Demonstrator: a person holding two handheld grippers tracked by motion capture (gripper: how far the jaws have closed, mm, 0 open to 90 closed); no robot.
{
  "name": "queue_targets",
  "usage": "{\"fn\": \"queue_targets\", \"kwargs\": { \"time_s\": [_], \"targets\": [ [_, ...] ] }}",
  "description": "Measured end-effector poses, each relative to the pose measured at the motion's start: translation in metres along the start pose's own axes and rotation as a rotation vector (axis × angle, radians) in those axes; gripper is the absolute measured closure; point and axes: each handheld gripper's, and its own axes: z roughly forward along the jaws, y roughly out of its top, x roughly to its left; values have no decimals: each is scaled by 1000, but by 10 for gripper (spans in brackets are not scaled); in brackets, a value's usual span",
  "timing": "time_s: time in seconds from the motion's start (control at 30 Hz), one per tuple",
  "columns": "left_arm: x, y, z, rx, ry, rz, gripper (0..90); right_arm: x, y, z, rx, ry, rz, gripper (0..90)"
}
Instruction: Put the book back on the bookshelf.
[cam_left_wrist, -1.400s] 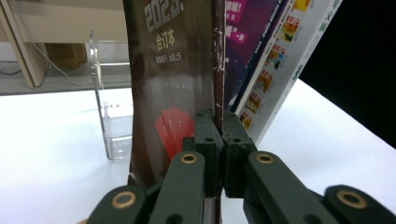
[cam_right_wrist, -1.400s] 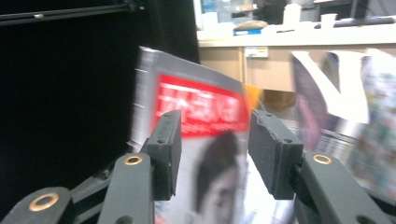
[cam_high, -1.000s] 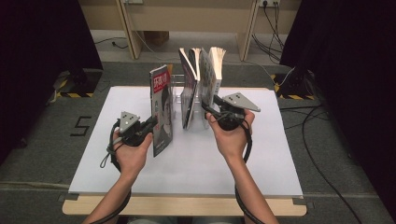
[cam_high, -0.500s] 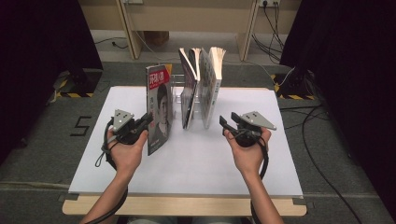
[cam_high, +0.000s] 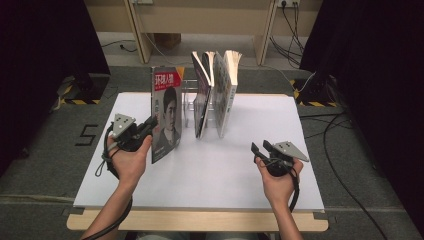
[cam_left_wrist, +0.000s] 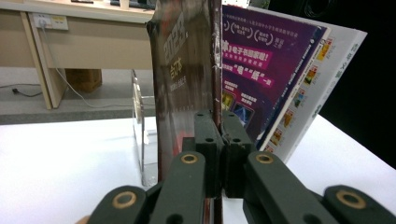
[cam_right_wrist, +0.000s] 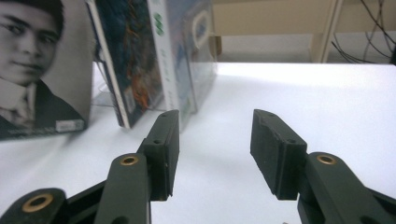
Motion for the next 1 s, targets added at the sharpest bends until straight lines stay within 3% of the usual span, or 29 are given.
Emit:
{"fn": "queue_targets", "kwargs": {
  "time_s": [0.3, 1.0],
  "targets": [
    [5, 10, 8, -17, 4, -6, 873, -13, -24, -4, 33, -36, 8, 530],
    [14, 34, 51, -19, 12, -5, 874, -18, -28, -3, 33, -42, 11, 530]
  ]
}}
